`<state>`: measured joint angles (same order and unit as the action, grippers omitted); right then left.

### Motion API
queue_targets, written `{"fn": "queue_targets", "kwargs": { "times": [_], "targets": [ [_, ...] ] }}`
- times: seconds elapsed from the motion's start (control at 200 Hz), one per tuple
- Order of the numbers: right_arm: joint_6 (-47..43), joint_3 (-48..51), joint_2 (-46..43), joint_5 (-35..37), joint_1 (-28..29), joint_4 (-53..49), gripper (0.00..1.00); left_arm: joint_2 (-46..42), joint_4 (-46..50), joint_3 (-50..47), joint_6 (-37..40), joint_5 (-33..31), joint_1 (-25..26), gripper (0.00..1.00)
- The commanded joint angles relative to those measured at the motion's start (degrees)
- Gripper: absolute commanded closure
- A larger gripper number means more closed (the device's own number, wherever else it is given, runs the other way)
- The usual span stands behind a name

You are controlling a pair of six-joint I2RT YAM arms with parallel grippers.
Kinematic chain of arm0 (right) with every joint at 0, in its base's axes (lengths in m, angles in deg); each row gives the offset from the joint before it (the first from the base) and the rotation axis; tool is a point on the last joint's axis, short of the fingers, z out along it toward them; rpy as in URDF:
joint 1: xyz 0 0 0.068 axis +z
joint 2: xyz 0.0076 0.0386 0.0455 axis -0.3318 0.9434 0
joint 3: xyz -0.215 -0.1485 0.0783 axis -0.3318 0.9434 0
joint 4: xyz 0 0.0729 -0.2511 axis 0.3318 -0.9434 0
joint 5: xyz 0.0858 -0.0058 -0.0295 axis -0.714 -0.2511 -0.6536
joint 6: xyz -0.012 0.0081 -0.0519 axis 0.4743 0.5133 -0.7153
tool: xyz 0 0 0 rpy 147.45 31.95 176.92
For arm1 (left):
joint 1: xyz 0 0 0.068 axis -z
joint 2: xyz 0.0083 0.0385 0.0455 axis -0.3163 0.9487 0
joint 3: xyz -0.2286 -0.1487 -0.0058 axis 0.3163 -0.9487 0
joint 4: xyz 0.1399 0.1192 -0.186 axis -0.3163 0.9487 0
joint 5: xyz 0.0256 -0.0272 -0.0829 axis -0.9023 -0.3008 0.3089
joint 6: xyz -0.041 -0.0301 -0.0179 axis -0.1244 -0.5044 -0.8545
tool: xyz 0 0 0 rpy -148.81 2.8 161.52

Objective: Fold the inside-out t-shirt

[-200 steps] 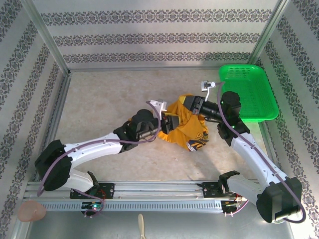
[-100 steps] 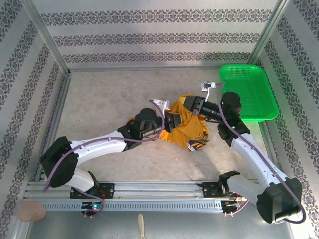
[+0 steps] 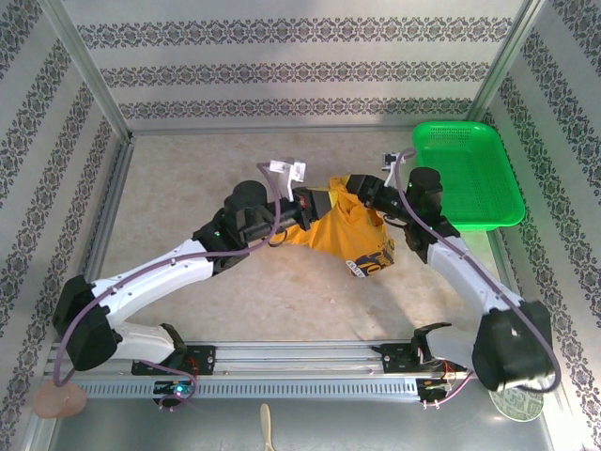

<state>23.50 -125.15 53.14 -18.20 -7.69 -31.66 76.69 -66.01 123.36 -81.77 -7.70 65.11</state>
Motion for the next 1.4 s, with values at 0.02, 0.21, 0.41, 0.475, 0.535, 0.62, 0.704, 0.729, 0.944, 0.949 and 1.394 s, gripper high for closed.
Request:
{"fn": "queue_targets", "kwargs": {
  "times": [0.02,0.21,0.41,0.475,0.535,0.62,0.704,0.729,0.944,0.949,1.394],
  "targets": [
    [-2.02,-1.95,3.41,1.69,-1.90,-0.47,0.39,-2.51,0.03,1.92,-3.12,4.45,-1.60,1.00],
    [-4.37,0.37,-10.04,1.53,-3.68,-8.65,0.33,-3.29,2.23,0.32,-2.79,2.90,-3.70,1.00],
    [-10.03,1.04,-25.18,0.87,-1.85,-19.82,0.26,-2.67,0.68,-2.77,-3.63,3.09,-4.79,1.00],
    [-10.98,1.50,-26.98,0.21,-0.33,-19.87,0.25,-2.57,0.25,-3.25,-3.80,3.10,-4.97,1.00],
    [-11.76,1.47,-27.03,-0.57,1.43,-19.28,0.25,-2.50,0.46,-3.36,-3.71,3.18,-5.10,1.00],
    [-13.14,0.84,-25.02,-1.22,4.55,-18.54,0.26,-2.47,0.71,-3.29,-3.64,3.15,-5.19,1.00],
    [-15.23,-0.34,-22.61,0.45,8.01,-18.79,0.26,-2.50,0.69,-3.11,-3.74,3.33,-5.19,1.00],
    [-15.66,-0.57,-21.91,1.27,8.88,-18.79,0.26,-2.52,0.72,-3.14,-3.78,3.36,-5.21,1.00],
    [-15.29,-3.37,-14.45,4.61,8.67,-14.79,0.31,-2.32,-0.33,-4.10,-5.15,4.22,-5.19,1.00],
    [-15.14,-3.52,-14.30,4.46,8.56,-14.65,0.32,-2.26,-0.33,-4.17,-5.18,4.23,-5.19,1.00],
    [-8.36,-0.95,-16.19,-3.29,3.81,-9.69,1.00,-6.63,-3.75,-12.09,-7.68,-3.80,-6.02,0.70]
  ]
}}
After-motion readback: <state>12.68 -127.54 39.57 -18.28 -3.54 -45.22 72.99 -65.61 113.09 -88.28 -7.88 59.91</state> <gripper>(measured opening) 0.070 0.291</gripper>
